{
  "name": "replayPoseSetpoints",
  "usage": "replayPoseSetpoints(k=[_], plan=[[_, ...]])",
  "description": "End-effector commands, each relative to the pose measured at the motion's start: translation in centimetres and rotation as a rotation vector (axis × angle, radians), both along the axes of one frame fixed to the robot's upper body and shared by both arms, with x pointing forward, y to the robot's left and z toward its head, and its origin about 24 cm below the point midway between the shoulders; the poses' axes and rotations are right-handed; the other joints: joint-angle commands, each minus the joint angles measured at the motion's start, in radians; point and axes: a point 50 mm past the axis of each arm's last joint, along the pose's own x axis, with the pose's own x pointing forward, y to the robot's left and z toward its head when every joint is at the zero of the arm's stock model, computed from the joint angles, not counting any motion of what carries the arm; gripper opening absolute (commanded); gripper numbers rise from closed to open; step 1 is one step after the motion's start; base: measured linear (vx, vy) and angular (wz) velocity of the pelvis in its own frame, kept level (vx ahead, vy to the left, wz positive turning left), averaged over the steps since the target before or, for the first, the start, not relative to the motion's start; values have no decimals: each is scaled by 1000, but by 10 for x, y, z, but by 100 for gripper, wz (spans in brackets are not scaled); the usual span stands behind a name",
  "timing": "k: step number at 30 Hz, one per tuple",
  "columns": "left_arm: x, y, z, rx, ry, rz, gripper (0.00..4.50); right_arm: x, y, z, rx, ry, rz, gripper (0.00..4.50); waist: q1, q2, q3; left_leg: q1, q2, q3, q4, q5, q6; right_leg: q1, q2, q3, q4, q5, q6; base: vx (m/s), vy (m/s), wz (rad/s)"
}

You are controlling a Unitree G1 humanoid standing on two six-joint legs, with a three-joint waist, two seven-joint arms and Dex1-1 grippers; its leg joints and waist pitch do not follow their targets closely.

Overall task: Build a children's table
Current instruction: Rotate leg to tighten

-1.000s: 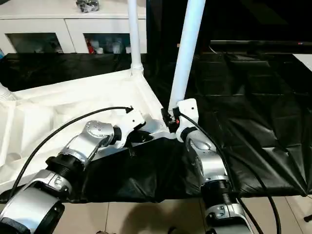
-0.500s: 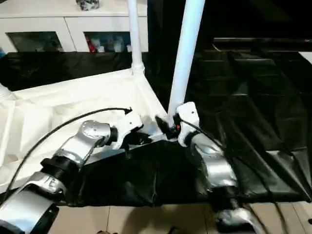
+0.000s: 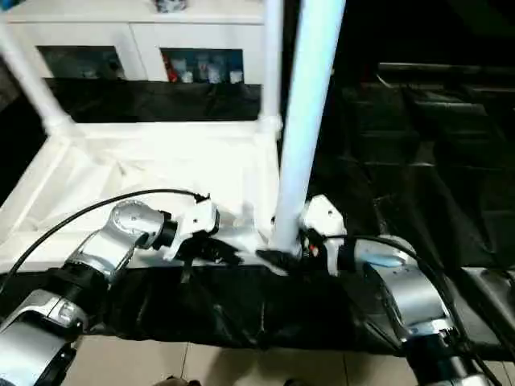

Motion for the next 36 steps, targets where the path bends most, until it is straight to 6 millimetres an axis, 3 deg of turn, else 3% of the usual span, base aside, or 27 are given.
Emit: replayPoseSetpoints(k=[1,3,5,7,13,15,18,19,20,21,23,24,25,26,28,29,30,36], plan=[[2,-13,21,-127,-56,-59,0,-20,11,-23,-53,165,142,349,4,-20,-62,10,52,-15,-59,-225,90,54,-52,38,-57,-272,-232,0,0,0],[2,-12,20,-120,-53,-71,0,-20,10,-23,-59,178,146,331,8,-16,-62,15,55,-12,-57,-236,84,48,-54,41,-58,-282,-235,0,0,0],[2,-11,20,-119,-52,-74,0,-20,10,-22,-57,178,144,326,10,-18,-64,10,54,-13,-56,-223,79,51,-55,40,-54,-272,-232,0,0,0],[2,-11,20,-117,-48,-84,0,-20,10,-22,-60,190,153,292,12,-18,-65,9,53,-14,-55,-212,80,52,-55,39,-52,-259,-231,0,0,0],[1,-9,20,-115,-43,-90,0,-21,11,-21,-44,197,151,279,21,-19,-67,8,51,-12,-50,-185,87,53,-55,39,-49,-248,-228,0,0,0],[0,-8,19,-117,-41,-93,0,-22,12,-23,-26,200,139,279,24,-13,-66,9,51,-14,-51,-196,81,52,-55,39,-50,-256,-228,0,0,0],[0,-7,19,-119,-40,-90,0,-23,12,-26,-5,199,121,278,23,-15,-65,10,51,-15,-52,-218,71,51,-54,38,-52,-277,-223,0,0,0],[0,-7,19,-124,-39,-85,0,-25,14,-29,21,194,95,278,23,-9,-63,9,51,-15,-54,-233,64,50,-53,38,-55,-284,-222,0,0,0],[0,-6,19,-127,-39,-81,0,-25,15,-31,35,194,82,278,23,-10,-64,10,51,-15,-54,-239,61,50,-54,38,-54,-287,-221,0,0,0],[0,-6,19,-131,-38,-71,0,-26,16,-33,50,192,63,278,23,-1,-63,10,51,-16,-57,-261,51,49,-54,38,-59,-302,-217,0,0,0],[0,-5,19,-139,-38,-59,0,-27,18,-39,72,186,28,278,20,-6,-61,9,48,-18,-58,-281,42,51,-55,36,-60,-329,-209,0,0,0],[1,-5,19,-141,-37,-52,0,-27,19,-42,87,190,5,278,18,4,-59,11,48,-19,-61,-304,36,49,-54,35,-66,-354,-202,0,0,0],[1,-4,19,-142,-36,-49,0,-28,20,-44,97,193,-12,278,16,2,-60,11,47,-20,-60,-312,33,49,-54,35,-65,-362,-200,0,0,0],[1,-4,19,-146,-32,-47,0,-28,21,-48,110,198,-39,277,16,14,-57,13,48,-21,-63,-335,25,47,-53,34,-69,-377,-198,0,0,0],[0,-4,17,-148,-26,-45,0,-29,22,-57,124,199,-87,277,10,11,-58,12,47,-23,-65,-353,17,48,-54,33,-67,-380,-199,0,0,0],[-1,-3,17,-145,-24,-46,0,-29,22,-59,124,201,-98,277,8,26,-54,13,46,-27,-67,-376,11,47,-55,32,-69,-401,-196,0,0,0],[-1,-3,16,-142,-22,-47,0,-29,22,-61,123,204,-104,277,0,16,-52,15,45,-26,-67,-397,8,47,-52,30,-74,-416,-193,0,0,0],[-1,-5,15,-142,-18,-40,0,-26,24,-63,122,195,-134,277,-8,21,-48,18,46,-28,-71,-426,10,46,-52,31,-76,-446,-188,0,0,0]])
